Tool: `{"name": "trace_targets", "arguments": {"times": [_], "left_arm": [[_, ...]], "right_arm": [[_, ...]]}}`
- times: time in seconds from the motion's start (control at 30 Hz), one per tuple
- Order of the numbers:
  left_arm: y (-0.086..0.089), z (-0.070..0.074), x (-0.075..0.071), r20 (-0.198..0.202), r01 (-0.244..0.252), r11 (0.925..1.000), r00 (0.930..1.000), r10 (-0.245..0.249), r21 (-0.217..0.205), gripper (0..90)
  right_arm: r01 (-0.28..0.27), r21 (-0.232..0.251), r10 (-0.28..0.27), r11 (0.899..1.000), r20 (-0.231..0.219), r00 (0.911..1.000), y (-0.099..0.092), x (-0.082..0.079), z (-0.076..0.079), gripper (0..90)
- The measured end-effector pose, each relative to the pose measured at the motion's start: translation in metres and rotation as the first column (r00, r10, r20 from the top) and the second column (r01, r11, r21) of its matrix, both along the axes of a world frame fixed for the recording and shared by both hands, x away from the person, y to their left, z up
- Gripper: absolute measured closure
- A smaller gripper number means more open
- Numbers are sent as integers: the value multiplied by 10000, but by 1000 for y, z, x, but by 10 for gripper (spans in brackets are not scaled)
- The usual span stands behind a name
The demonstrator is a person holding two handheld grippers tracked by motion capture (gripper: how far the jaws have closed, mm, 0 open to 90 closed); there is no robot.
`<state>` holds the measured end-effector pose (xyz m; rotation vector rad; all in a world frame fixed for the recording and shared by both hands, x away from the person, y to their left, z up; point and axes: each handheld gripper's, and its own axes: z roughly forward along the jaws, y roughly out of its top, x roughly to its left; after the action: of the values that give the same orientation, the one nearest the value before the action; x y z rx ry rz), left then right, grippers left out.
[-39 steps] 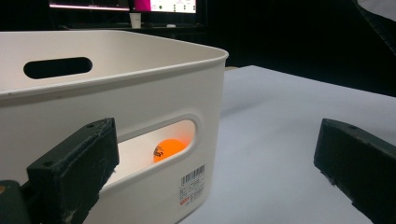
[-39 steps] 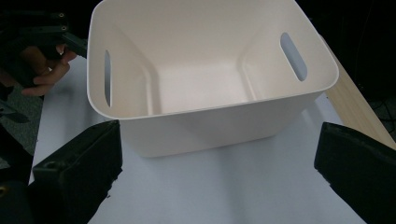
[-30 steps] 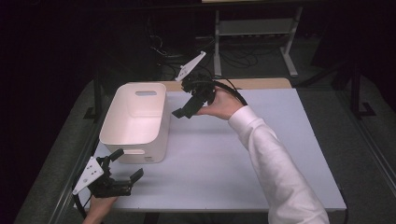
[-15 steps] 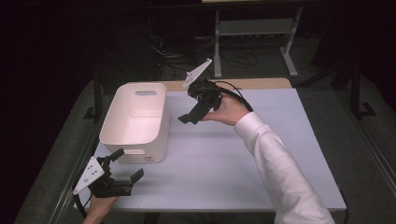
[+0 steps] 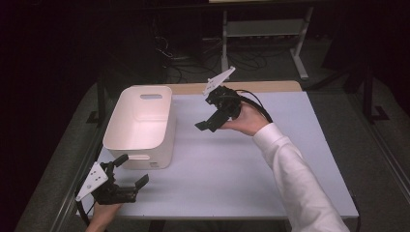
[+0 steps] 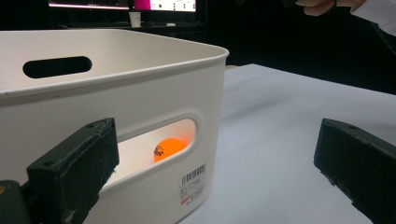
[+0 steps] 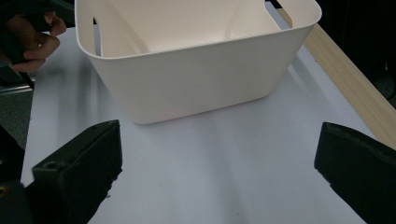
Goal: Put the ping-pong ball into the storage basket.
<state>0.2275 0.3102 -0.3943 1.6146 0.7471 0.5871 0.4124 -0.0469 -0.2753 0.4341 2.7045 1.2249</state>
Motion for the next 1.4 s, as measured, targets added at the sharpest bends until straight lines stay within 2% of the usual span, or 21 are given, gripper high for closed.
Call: {"name": "trace_targets", "arguments": {"times": [0.07,0.2,0.33,0.43,0.73,0.8,0.93,1.4], "left_arm": [[0,0,0,1,2,10000,10000,-2,1,0],[0,0,0,35,9,10000,10000,-9,3,0],[0,0,0,25,2,10000,10000,-2,14,0],[0,1,0,-77,-11,9999,10000,12,116,0],[0,0,0,-3,-5,10000,10000,5,32,0],[0,0,0,-1,-12,10000,10000,12,30,0],[-1,0,0,2,-21,10000,10000,21,24,0],[0,0,-1,-28,-98,9999,9999,99,110,0]], "right_arm": [[93,138,-91,9999,-160,9998,-4,-3,0,5],[126,290,-123,9995,-81,9999,-11,-9,-2,5],[210,292,-209,9994,-40,9998,-18,-13,-5,5],[345,114,-344,9993,-120,9993,-21,-15,-9,5],[399,285,-399,9988,-11,9992,-32,-20,-16,5],[488,293,-485,9984,-128,9987,-35,-23,-17,5],[421,354,-423,9985,50,9991,-40,-26,-20,5],[1121,603,-1112,9919,-187,9936,-69,-36,-35,5]]}}
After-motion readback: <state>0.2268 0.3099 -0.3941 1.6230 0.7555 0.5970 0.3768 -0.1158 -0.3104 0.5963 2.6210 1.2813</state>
